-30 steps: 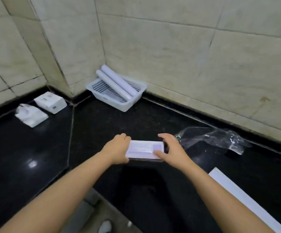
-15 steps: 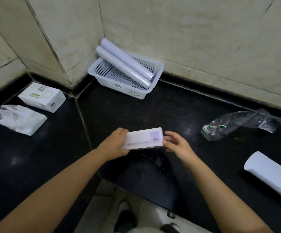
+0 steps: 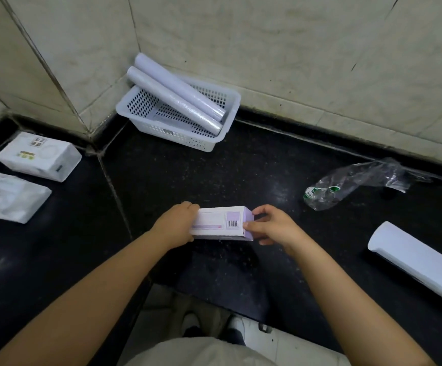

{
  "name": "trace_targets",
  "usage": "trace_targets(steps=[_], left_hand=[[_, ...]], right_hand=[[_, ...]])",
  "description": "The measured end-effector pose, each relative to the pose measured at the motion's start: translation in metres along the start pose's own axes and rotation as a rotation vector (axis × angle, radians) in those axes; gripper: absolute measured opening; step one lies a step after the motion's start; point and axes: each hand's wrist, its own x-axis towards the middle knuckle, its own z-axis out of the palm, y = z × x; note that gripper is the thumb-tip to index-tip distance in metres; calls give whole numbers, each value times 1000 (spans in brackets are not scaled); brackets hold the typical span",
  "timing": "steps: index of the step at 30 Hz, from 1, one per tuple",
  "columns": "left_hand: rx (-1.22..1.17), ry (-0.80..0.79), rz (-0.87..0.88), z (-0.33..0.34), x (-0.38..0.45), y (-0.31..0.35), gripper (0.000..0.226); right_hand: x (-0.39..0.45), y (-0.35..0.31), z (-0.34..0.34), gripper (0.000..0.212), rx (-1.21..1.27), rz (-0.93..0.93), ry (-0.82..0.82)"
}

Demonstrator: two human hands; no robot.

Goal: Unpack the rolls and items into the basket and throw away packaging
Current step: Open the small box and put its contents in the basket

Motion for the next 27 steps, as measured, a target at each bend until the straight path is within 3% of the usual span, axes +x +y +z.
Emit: trace_targets(steps=[10, 18, 27], left_hand=[[100, 4, 49, -3, -10, 7, 82], [-36, 125, 124, 2, -20, 6, 72], [-68, 164, 120, 6, -18, 3, 70]], right_hand=[[1, -6, 8, 17, -172, -95, 117], [-6, -11, 17, 20, -352, -204, 160], [-3, -1, 6, 24, -96, -263, 98]])
